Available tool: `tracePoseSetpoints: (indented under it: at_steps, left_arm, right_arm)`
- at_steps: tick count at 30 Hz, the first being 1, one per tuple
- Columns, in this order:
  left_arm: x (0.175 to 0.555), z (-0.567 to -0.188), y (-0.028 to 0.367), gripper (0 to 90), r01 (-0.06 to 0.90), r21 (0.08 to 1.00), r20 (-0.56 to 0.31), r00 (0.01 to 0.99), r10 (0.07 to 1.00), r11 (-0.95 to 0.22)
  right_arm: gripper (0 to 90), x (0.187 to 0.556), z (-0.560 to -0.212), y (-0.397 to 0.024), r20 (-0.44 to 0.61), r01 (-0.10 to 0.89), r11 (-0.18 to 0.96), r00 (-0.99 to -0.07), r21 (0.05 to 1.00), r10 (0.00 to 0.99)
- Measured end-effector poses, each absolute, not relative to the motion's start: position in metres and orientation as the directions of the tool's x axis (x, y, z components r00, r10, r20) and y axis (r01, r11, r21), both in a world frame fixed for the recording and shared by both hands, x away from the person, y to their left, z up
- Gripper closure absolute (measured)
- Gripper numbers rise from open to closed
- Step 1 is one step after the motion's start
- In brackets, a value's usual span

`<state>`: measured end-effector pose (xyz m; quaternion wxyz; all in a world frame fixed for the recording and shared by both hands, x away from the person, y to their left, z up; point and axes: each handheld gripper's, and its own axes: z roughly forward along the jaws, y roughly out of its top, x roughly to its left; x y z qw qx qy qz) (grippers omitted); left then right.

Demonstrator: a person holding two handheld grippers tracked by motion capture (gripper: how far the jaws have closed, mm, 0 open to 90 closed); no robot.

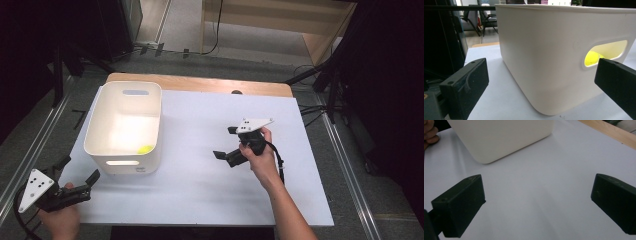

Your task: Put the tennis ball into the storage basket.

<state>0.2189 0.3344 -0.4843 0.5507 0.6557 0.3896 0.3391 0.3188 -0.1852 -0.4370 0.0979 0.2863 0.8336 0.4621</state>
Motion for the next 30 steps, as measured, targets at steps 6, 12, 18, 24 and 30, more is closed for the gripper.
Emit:
tracePoseSetpoints:
  at_steps: [6, 12, 18, 24, 30]
  left_arm:
    - [0.219, -0.484, 0.334, 0.0, 0.137, 0.986, 0.017, 0.465, 0.885, -0.090]
    - [0.219, -0.484, 0.334, 0.0, 0.137, 0.986, 0.017, 0.463, 0.886, -0.091]
    - [0.218, -0.484, 0.334, 0.0, 0.137, 0.986, 0.017, 0.463, 0.886, -0.090]
    - [0.218, -0.484, 0.336, 0.0, 0.138, 0.987, 0.011, 0.463, 0.886, -0.085]
    - [0.218, -0.484, 0.334, 0.0, 0.137, 0.986, 0.018, 0.459, 0.888, -0.090]
  right_arm:
    - [0.0, 0.311, -0.445, -0.201, 0.110, 0.397, 0.382, -0.799, 0.835, 0.591]
    - [0.0, 0.304, -0.452, -0.213, 0.114, 0.409, 0.374, -0.787, 0.832, 0.607]
    - [0.0, 0.297, -0.460, -0.225, 0.126, 0.418, 0.347, -0.771, 0.840, 0.624]
    - [0.0, 0.290, -0.467, -0.238, 0.129, 0.424, 0.331, -0.757, 0.843, 0.641]
    - [0.0, 0.281, -0.472, -0.253, 0.134, 0.422, 0.298, -0.739, 0.856, 0.660]
